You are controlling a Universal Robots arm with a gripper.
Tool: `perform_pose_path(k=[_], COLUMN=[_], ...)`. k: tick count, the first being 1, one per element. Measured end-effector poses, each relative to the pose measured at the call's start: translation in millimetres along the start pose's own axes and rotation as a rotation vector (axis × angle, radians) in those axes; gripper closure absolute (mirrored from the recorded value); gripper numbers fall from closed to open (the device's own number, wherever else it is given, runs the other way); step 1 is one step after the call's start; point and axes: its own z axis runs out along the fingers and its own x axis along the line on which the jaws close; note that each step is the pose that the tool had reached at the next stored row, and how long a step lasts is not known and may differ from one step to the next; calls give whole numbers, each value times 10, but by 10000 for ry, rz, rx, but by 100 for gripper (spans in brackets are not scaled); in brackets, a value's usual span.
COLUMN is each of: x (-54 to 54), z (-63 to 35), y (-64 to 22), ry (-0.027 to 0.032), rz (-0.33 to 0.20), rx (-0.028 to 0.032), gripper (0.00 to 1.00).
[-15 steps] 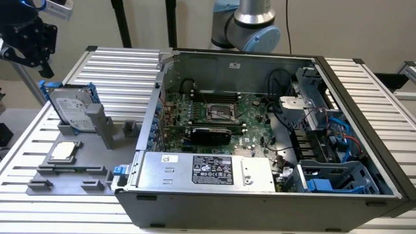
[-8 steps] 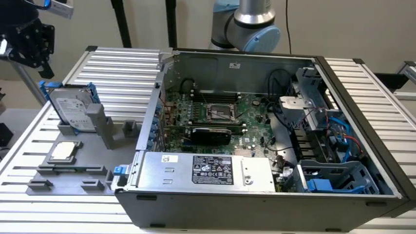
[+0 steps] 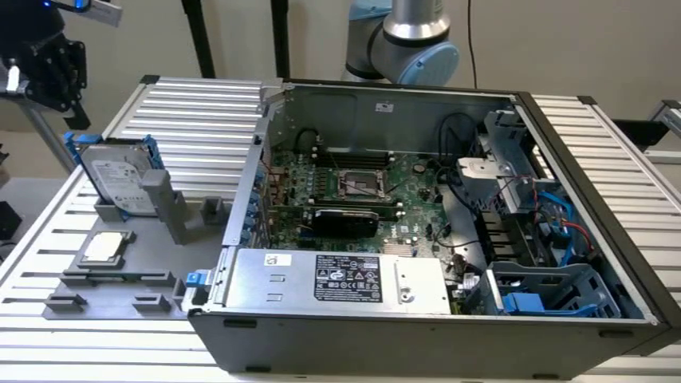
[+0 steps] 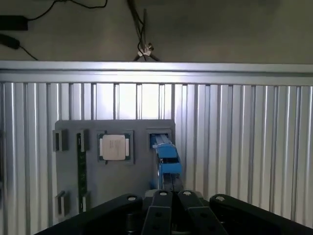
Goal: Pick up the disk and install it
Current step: 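Pick up the disk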
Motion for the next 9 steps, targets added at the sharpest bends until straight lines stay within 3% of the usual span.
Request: perform_pose_path(k=[1,9], x=[0,0], z=[0,20], y=[0,0], ry=[1,1], rz=[-41,-66], rx=[37,55], gripper=[0,0])
